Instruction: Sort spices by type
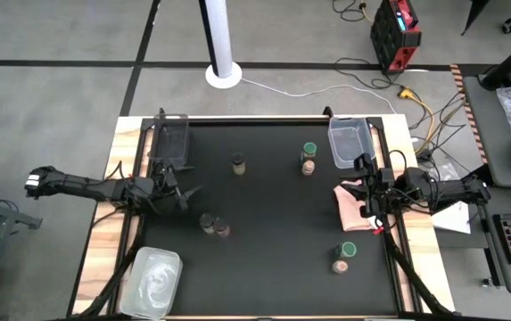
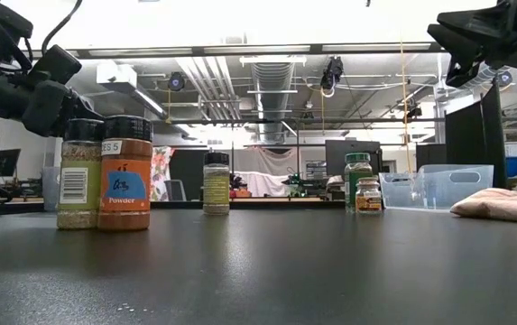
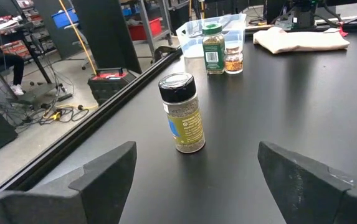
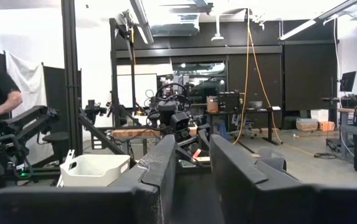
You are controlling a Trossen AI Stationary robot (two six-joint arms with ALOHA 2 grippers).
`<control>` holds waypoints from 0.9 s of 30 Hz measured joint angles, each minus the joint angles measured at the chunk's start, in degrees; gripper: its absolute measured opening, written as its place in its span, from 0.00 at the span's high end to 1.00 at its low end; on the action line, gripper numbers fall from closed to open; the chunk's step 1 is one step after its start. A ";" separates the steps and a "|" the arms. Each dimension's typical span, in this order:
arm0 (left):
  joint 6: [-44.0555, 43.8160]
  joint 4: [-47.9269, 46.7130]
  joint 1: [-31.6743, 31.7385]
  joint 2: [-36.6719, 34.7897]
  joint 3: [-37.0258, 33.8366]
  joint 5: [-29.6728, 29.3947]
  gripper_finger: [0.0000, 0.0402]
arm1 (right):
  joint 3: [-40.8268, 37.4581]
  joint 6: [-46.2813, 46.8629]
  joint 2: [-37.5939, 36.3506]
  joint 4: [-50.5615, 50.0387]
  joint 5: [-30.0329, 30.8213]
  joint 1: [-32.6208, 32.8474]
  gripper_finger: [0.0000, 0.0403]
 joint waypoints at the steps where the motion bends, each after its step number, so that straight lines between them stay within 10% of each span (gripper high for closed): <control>1: 0.00 0.00 0.01 0.00 0.00 0.00 0.20 | 0.00 0.00 0.00 0.00 0.00 0.02 0.78; 27: 0.00 0.02 0.01 0.00 0.00 0.00 0.20 | 0.00 0.00 -0.01 0.00 0.01 0.02 0.81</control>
